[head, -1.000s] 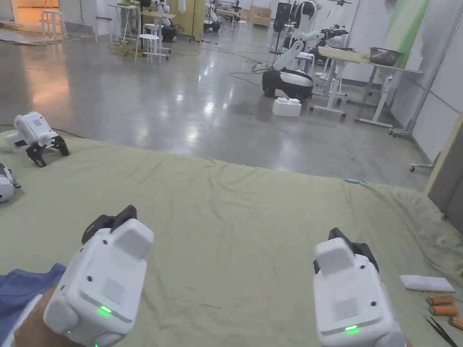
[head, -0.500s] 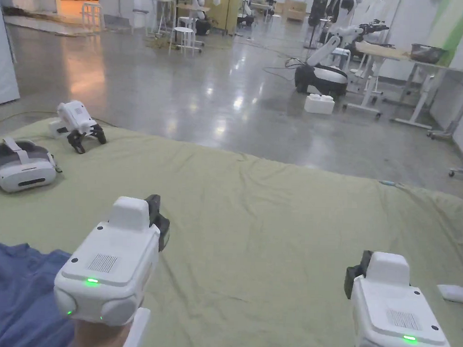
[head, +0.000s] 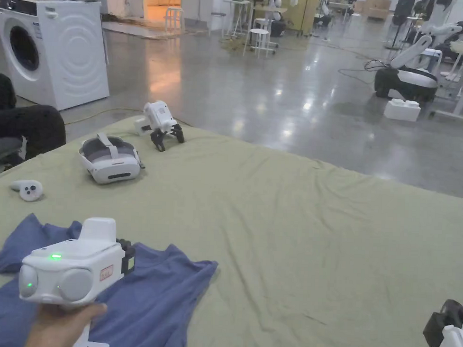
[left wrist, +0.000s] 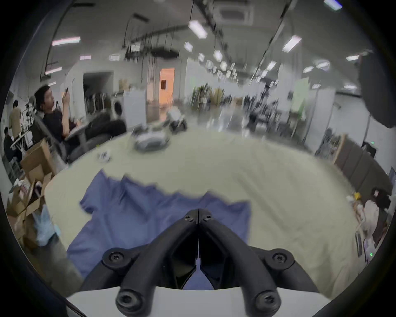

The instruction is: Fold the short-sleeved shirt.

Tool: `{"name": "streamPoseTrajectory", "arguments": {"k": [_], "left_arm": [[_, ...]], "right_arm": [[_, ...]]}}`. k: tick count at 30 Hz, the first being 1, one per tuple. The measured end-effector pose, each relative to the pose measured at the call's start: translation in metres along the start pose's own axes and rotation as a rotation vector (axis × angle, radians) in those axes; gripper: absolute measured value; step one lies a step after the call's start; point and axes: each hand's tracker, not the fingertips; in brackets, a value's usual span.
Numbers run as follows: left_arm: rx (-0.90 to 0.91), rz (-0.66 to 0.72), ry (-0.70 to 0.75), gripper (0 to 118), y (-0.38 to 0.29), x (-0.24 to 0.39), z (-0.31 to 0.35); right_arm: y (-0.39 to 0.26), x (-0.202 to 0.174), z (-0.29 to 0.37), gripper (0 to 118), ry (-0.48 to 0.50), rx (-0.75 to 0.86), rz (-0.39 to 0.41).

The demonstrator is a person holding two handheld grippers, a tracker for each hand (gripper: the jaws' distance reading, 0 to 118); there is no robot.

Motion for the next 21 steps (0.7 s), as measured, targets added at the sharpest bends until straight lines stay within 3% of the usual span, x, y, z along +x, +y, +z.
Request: {"name": "streamPoseTrajectory", "arguments": {"k": [4, 6, 7, 10, 11, 15, 16, 18, 21], "left_arm": [[-0.252, -0.010, 0.038, 1, -0.016, -0.040, -0.039], [-0.315, -0.041, 0.010, 9, -0.023, -0.049, -0.052], [-0.351, -0.067, 0.016, 27, -0.027, -0.042, -0.046], [-0.385, -0.082, 0.001, 101, -0.037, -0.031, -0.051], [-0.396, -0.080, 0.014, 110, -0.033, -0.026, -0.044], [-0.479, -0.105, 0.000, 108, -0.052, -0.026, -0.068], [-0.514, -0.137, -0.007, 94, -0.057, -0.022, -0.070], [-0.465, -0.187, 0.000, 85, -0.064, -0.012, -0.066], [-0.397, -0.229, -0.006, 36, -0.063, -0.002, -0.052]], "right_arm": [[-0.010, -0.013, -0.004, 0, 0.026, -0.025, 0.043], [-0.015, -0.018, -0.005, 0, 0.036, -0.040, 0.051], [-0.017, -0.020, -0.006, 0, 0.039, -0.046, 0.059], [-0.022, -0.025, -0.010, 0, 0.046, -0.064, 0.080], [-0.024, -0.026, -0.011, 0, 0.048, -0.070, 0.086], [-0.026, -0.027, -0.013, 0, 0.043, -0.083, 0.104], [-0.027, -0.026, -0.014, 0, 0.043, -0.087, 0.107], [-0.028, -0.025, -0.015, 0, 0.040, -0.094, 0.117], [-0.030, -0.024, -0.014, 0, 0.033, -0.097, 0.125]]}}
